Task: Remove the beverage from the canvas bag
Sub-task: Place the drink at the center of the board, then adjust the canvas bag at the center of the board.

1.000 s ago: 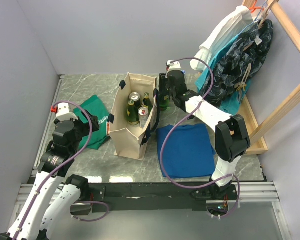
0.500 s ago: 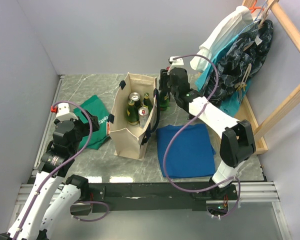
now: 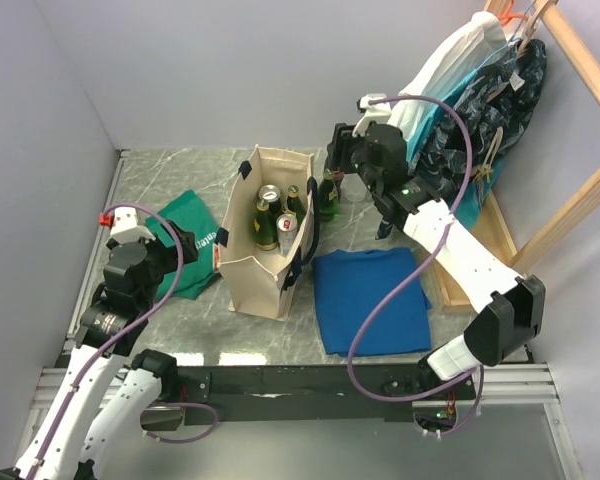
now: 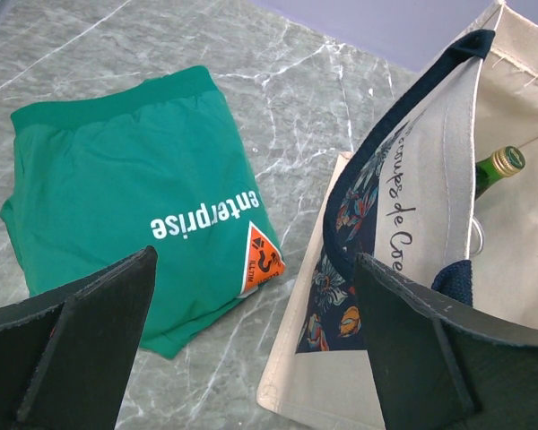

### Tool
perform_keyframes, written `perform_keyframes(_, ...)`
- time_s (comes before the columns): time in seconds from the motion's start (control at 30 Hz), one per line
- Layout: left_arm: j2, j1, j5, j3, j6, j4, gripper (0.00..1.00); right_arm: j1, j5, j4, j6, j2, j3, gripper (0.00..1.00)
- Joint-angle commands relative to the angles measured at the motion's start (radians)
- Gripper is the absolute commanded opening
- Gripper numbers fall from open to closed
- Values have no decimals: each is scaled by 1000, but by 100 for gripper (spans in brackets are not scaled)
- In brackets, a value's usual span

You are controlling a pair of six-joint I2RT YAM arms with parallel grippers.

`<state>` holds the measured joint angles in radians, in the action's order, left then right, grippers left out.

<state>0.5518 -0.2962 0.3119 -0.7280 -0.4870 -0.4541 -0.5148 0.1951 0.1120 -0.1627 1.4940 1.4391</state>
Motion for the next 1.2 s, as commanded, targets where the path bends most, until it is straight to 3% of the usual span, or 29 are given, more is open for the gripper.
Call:
perform_keyframes(0.0, 8, -3, -8, -40, 5, 15, 96, -8, -63, 171, 22, -26, 156, 61)
perform_keyframes(0.17, 22, -3, -13, -44, 7, 14, 96, -36, -120, 356, 49, 14, 311, 61)
perform_keyframes(0.57, 19, -3, -16, -39, 5, 17, 96, -195, -171, 525, 146, 101, 472, 66)
perform_keyframes(0.93, 28, -3, -20, -39, 11, 22, 96, -246, -290, 520, 120, 129, 411, 67)
perform_keyframes(1.17, 33, -3, -34, -40, 14, 26, 96, -261, -293, 526, 94, 123, 284, 66)
